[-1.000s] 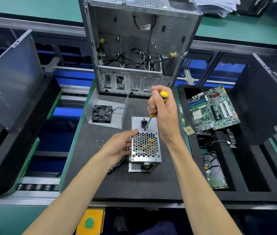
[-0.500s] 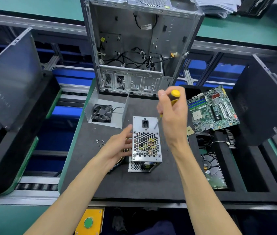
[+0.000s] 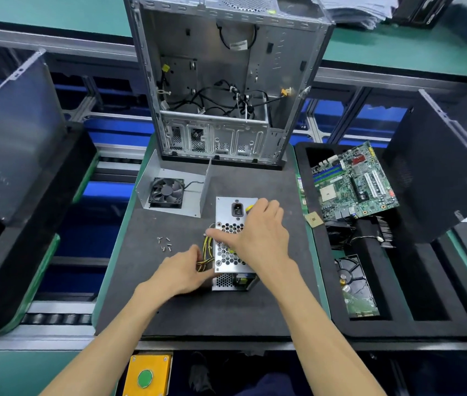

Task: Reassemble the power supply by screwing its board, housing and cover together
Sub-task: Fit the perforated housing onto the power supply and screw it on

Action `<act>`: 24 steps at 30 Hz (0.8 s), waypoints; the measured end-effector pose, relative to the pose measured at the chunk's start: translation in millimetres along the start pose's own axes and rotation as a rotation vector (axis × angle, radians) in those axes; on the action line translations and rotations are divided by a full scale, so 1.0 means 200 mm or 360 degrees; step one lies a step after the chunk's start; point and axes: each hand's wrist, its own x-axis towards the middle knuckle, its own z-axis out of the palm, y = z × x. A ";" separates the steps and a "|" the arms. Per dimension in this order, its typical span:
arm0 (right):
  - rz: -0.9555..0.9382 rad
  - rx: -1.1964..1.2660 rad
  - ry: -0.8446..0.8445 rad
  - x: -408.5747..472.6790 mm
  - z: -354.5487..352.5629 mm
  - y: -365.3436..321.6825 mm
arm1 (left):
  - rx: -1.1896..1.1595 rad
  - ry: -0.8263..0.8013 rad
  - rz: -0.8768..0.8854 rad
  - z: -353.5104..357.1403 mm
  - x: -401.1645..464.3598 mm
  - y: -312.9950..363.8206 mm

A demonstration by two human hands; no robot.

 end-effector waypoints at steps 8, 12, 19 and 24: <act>0.0100 0.0118 -0.0080 0.04 -0.05 0.10 | -0.0263 0.0069 -0.0025 -0.03 0.04 -0.03; 0.0276 0.0451 -0.0174 0.07 -0.10 0.31 | -0.0578 0.0199 0.0143 -0.12 0.00 -0.01; 0.0567 0.1246 -0.0160 0.05 -0.04 0.67 | -0.0757 0.0311 0.0381 -0.32 -0.08 0.19; 0.0609 0.1382 -0.0168 0.04 0.03 0.66 | -0.1003 0.0360 0.0400 -0.37 -0.09 0.24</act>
